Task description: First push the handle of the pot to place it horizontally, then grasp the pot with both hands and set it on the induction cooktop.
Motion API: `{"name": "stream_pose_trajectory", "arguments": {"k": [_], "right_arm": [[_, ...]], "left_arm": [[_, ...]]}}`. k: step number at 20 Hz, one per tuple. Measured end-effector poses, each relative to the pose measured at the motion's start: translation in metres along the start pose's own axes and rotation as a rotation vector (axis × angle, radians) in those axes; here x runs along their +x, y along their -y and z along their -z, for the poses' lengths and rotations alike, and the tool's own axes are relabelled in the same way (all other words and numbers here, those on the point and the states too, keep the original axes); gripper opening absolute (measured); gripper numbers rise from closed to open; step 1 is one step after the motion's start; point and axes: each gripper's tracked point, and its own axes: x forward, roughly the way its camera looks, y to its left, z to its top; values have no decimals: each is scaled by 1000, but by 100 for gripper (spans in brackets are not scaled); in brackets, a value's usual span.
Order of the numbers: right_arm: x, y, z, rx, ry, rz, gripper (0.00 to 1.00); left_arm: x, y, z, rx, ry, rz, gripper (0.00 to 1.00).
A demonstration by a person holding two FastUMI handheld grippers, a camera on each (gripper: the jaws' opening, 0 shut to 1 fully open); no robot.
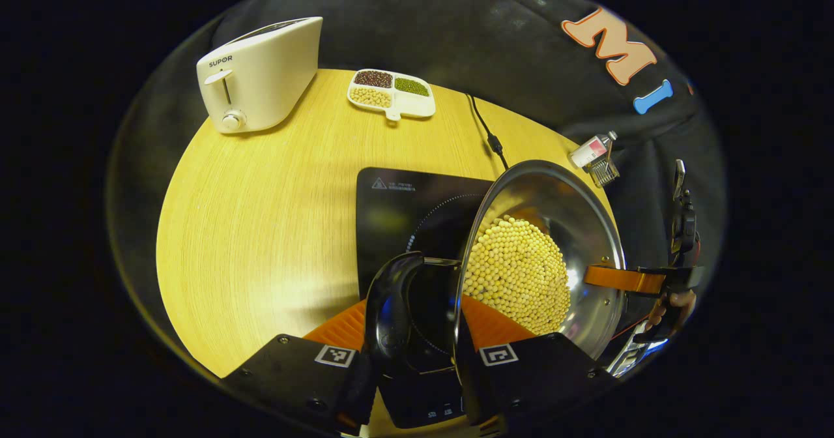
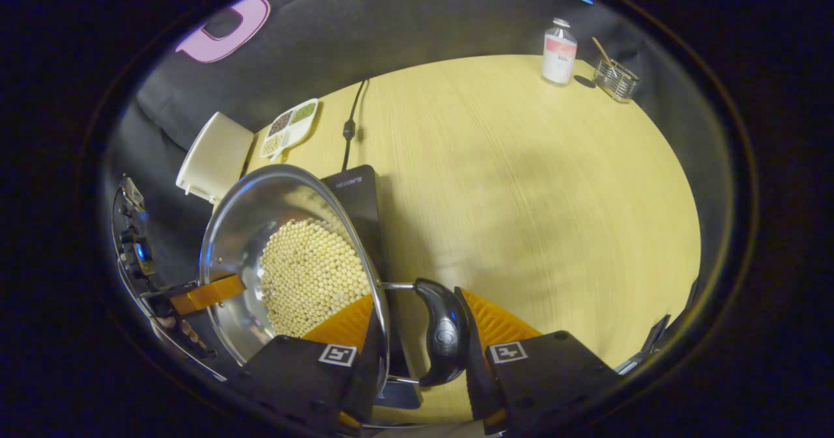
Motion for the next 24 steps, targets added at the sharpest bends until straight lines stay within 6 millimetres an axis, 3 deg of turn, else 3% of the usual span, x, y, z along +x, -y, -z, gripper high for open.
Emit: {"name": "stream_pose_trajectory", "arguments": {"k": [1,2,3,5,6,7,8,9,11,12,13,16,18,19,20,21,24], "right_arm": [[3,0,4,3,-2,-1,52],[3,0,3,8,1,-4,59],[3,1,2,10,5,-6,53],[5,1,-1,20,26,-13,52],[3,0,-1,29,34,-17,62],[4,1,1,30,33,-19,55],[2,4,2,32,39,-11,62],[2,2,0,31,51,-13,60],[-2,6,-5,31,85,2,62],[-6,7,-5,32,96,6,70],[-9,6,-4,35,102,3,76],[-27,7,-13,49,175,-10,80],[-41,10,-11,43,195,-18,92],[-48,13,-10,37,205,-20,92],[-54,16,-11,32,223,-23,99],[-61,19,-11,29,240,-26,94],[-83,27,-7,13,285,-58,94]], "left_arm": [[-3,-3,1,13,-3,-11,55],[-5,-4,-2,28,11,-21,56],[-8,-8,-3,35,17,-31,57],[-15,-13,-2,47,8,-59,59],[-18,-14,1,58,-5,-78,61],[-20,-15,-1,74,1,-91,64],[-24,-16,-4,81,16,-93,67],[-25,-17,-7,78,28,-103,68],[-29,-23,-11,78,52,-132,80],[-33,-24,-8,76,51,-135,92],[-36,-26,-8,74,58,-135,95],[-52,-23,-10,93,109,-152,93],[-67,-18,-13,99,150,-167,93],[-74,-15,-14,97,167,-172,93],[-80,-11,-16,95,190,-176,93],[-88,-5,-17,90,215,-177,93],[-109,15,-7,58,255,-187,93]]}}
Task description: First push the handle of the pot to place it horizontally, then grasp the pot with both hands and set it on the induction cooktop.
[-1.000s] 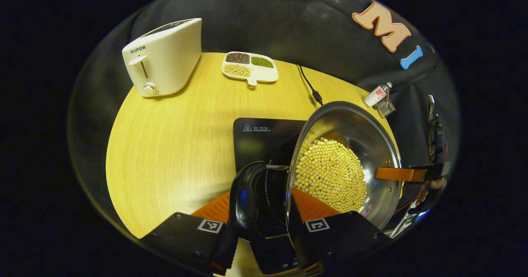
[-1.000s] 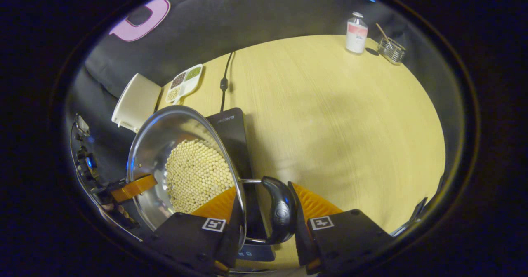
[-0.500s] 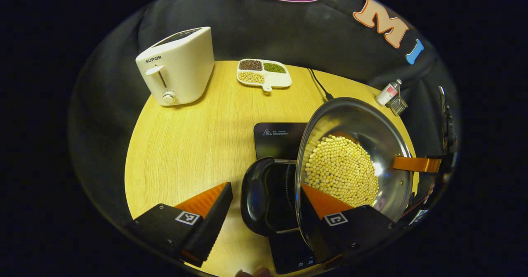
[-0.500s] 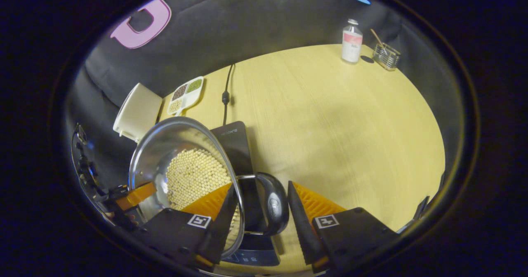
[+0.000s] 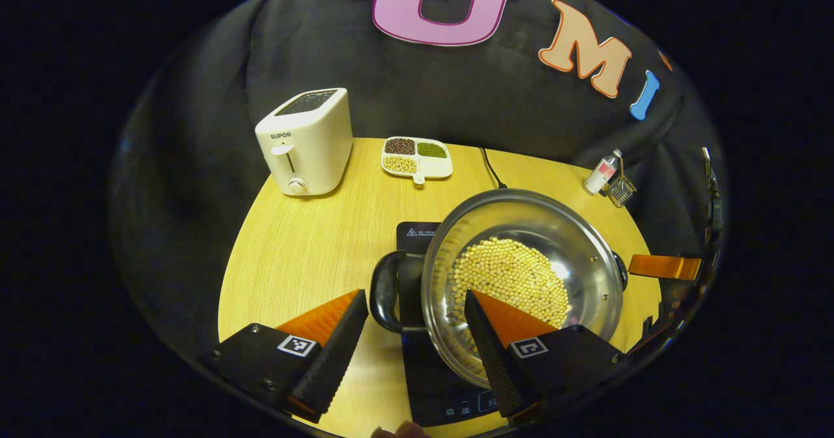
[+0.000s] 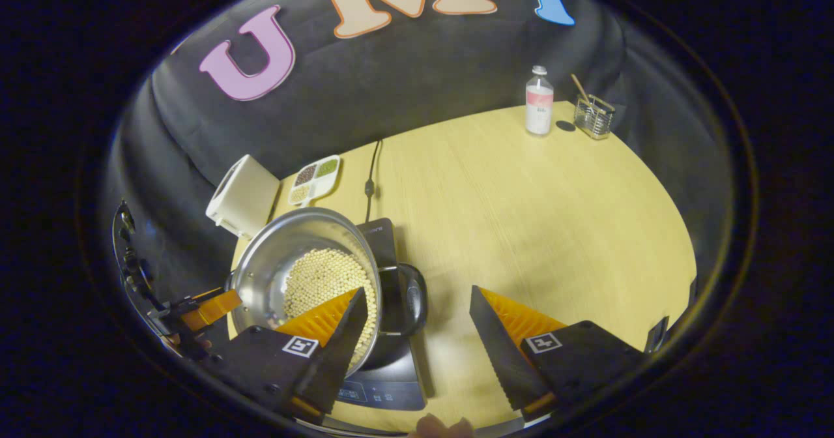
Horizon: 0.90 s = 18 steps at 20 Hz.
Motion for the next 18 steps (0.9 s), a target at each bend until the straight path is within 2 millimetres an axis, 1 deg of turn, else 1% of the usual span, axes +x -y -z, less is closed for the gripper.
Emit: {"name": "stream_pose_trajectory", "arguments": {"k": [1,3,4,6,8,9,10,12,13,14,15,16,17,18], "right_arm": [[-9,3,-1,-4,16,-18,94],[-29,11,-4,-13,55,-61,94],[-43,15,-4,-23,80,-87,94],[-75,29,-4,-51,141,-131,93],[-108,40,-11,-76,265,-186,93],[-122,46,-14,-93,329,-208,98],[-137,52,-15,-107,380,-220,98],[-167,62,-3,-120,402,-241,98],[-182,65,1,-131,420,-260,98],[-195,71,-5,-146,473,-262,98],[-207,78,-16,-160,546,-249,98],[-221,83,-24,-171,605,-240,98],[-237,86,-28,-177,644,-235,98],[-254,89,-28,-186,671,-235,98]], "left_arm": [[-11,4,1,-12,15,-12,93],[-38,20,5,-39,57,-37,93],[-53,33,9,-54,81,-42,92],[-86,60,17,-81,133,-55,93],[-120,91,22,-69,210,-66,93],[-140,103,24,-37,254,-75,92],[-160,118,26,1,298,-85,92],[-198,143,21,60,388,-90,92],[-213,155,14,82,430,-88,92],[-226,169,9,100,475,-78,91],[-238,183,3,113,516,-64,91],[-246,197,0,126,548,-47,91],[-258,209,-5,139,579,-29,91],[-267,216,-7,150,607,-14,91]]}}
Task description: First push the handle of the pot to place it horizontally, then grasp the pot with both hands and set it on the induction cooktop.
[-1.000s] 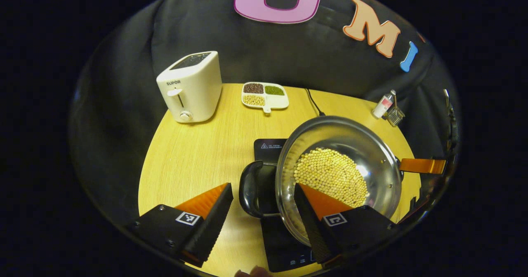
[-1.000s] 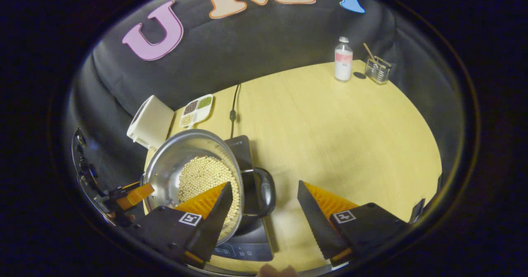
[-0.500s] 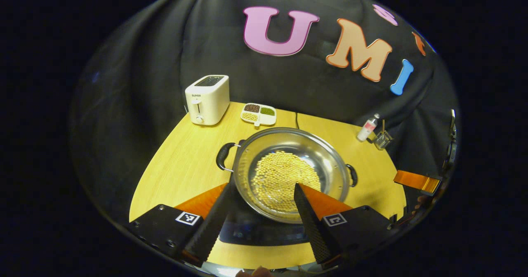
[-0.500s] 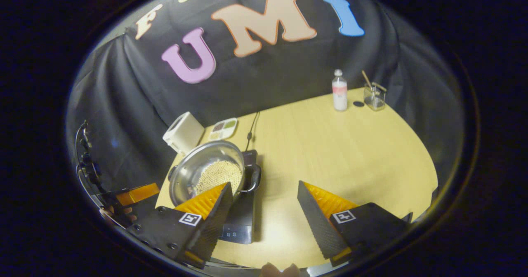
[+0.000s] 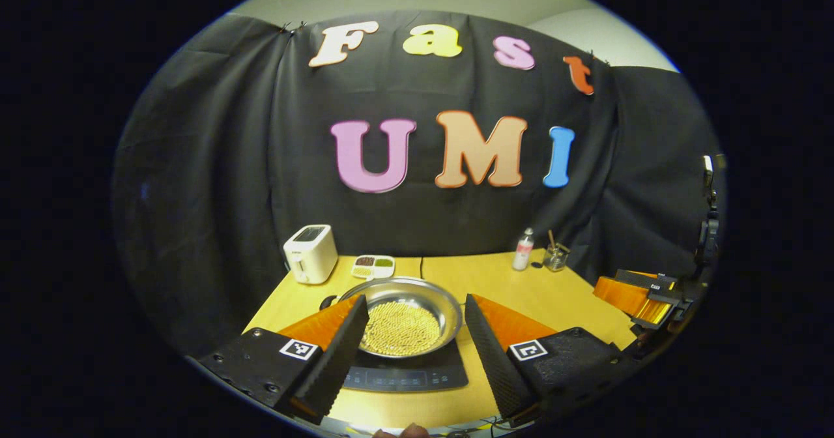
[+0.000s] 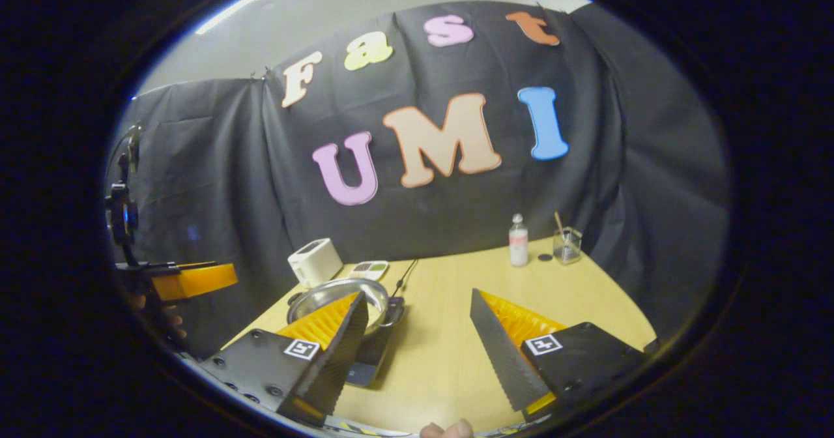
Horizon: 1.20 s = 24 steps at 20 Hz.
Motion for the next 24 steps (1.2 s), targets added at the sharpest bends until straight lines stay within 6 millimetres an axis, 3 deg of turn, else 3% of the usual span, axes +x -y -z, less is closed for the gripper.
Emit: {"name": "stream_pose_trajectory", "arguments": {"k": [1,2,4,6,7,8,9,13,14,15,17,21,22,24], "right_arm": [[-9,-1,-12,-12,41,-2,92],[-18,1,-24,-22,86,12,92],[-37,-2,-41,-26,148,26,92],[-56,-9,-31,-40,115,26,92],[-69,-10,-25,-57,101,43,100],[-78,-13,-22,-72,98,54,92],[-88,-17,-23,-85,108,56,92],[-124,-20,-20,-160,117,110,92],[-127,-20,-25,-174,125,119,98],[-131,-21,-27,-181,132,124,98],[-135,-23,-37,-174,151,120,92],[-143,-21,-54,-146,195,125,98],[-143,-21,-54,-151,197,126,92],[-146,-16,-53,-158,190,129,98]], "left_arm": [[-7,5,-9,2,31,13,91],[-15,12,-13,-1,51,27,87],[-34,16,-14,-11,66,43,91],[-53,9,-9,-7,71,35,87],[-63,7,-5,-12,72,26,91],[-73,4,0,-20,69,19,91],[-81,2,3,-35,80,20,87],[-107,-5,10,-78,108,2,91],[-114,-12,7,-64,115,-18,91],[-120,-16,0,-50,141,-29,91],[-124,-14,-14,-20,195,-37,87],[-123,0,-25,2,227,-29,95],[-125,1,-28,6,231,-30,90],[-125,2,-30,3,236,-35,90]]}}
